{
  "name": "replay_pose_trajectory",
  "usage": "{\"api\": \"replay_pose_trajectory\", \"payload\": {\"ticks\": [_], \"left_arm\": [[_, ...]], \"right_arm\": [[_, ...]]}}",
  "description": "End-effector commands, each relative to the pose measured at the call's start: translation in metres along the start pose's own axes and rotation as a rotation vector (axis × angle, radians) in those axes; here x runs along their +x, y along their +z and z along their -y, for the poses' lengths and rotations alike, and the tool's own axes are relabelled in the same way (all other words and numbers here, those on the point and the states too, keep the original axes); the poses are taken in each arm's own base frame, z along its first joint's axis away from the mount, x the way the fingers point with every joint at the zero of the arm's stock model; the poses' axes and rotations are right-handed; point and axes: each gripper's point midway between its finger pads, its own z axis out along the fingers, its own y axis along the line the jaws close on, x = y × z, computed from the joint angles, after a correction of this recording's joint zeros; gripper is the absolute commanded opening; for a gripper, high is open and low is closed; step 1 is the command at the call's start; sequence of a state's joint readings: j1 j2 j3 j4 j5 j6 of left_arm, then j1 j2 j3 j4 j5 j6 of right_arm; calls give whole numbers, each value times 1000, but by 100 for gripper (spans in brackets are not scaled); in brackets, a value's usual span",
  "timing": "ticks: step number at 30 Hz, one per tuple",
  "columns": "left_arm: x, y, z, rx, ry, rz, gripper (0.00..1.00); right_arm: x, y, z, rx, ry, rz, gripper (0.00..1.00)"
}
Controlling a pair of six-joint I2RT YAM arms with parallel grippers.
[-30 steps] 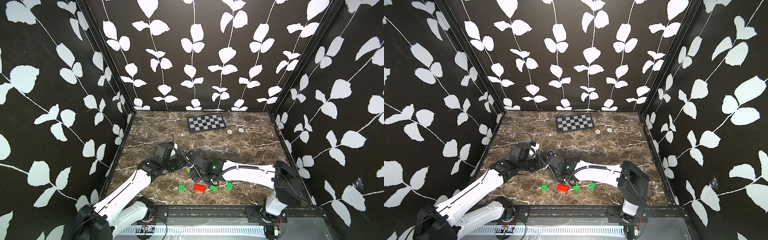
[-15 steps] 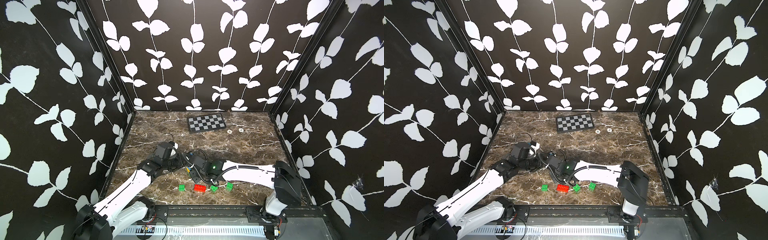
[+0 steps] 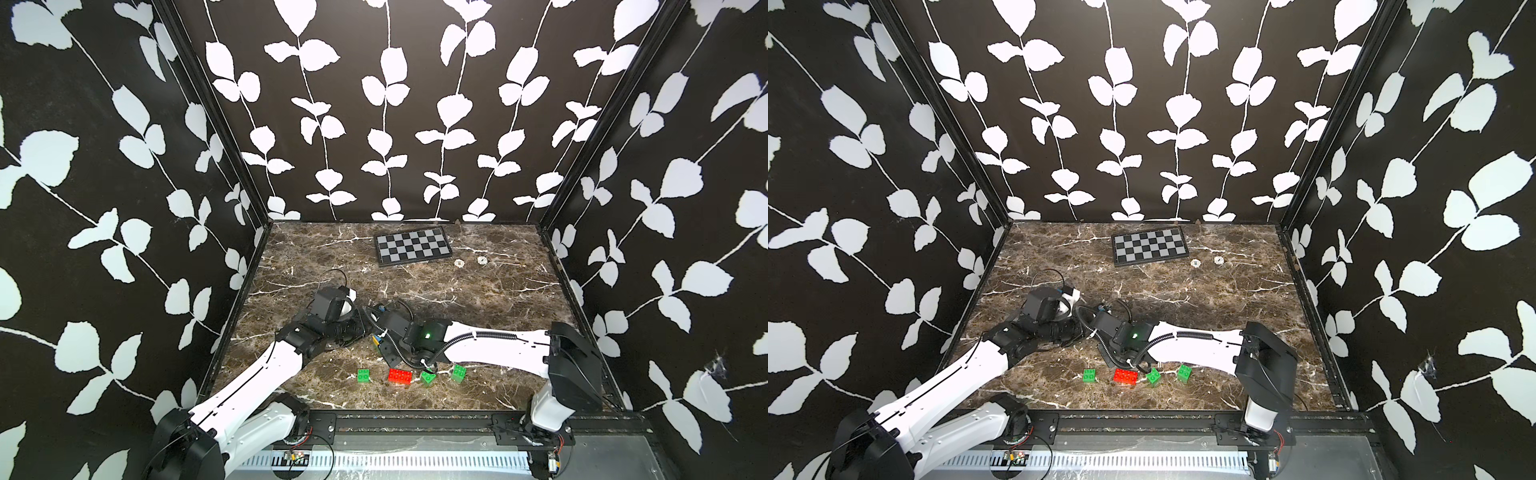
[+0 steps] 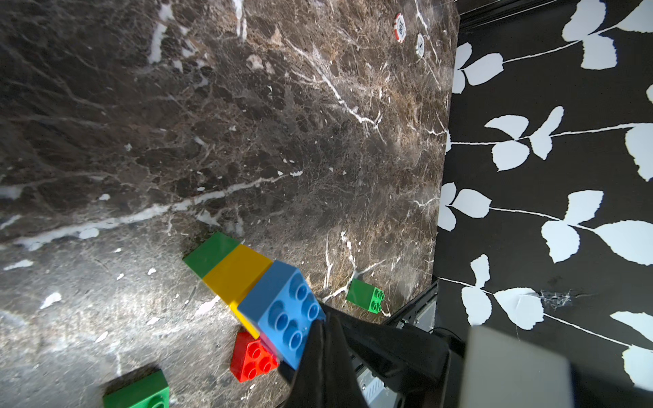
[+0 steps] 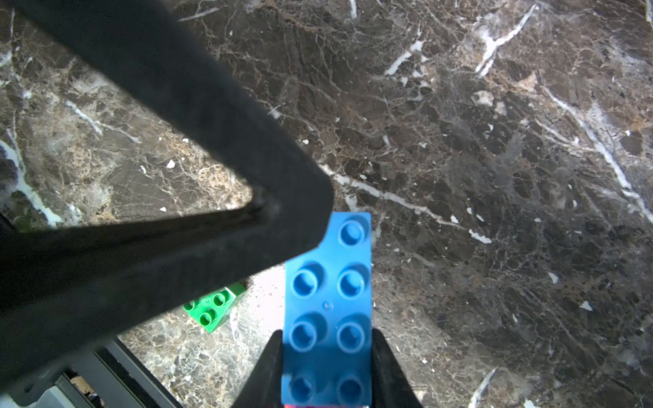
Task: Assemble the letter r with lego
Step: Assemble the lego brick with the lego brick.
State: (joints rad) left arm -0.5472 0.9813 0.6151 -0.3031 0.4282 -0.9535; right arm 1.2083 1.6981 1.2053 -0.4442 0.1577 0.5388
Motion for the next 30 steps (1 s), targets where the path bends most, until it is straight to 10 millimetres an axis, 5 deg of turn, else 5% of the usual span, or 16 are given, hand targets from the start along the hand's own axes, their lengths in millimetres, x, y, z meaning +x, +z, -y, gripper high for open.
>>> {"api": "replay_pose_trajectory", "payload": {"ticks": [1, 30], "left_arm": [[0, -2, 3, 23, 9, 12, 0], [12, -1, -5, 17, -7, -32, 0]], "right_arm": [[-8, -1, -6, -3, -6, 28, 0], [-4, -3, 0, 14, 14, 32, 0]]}}
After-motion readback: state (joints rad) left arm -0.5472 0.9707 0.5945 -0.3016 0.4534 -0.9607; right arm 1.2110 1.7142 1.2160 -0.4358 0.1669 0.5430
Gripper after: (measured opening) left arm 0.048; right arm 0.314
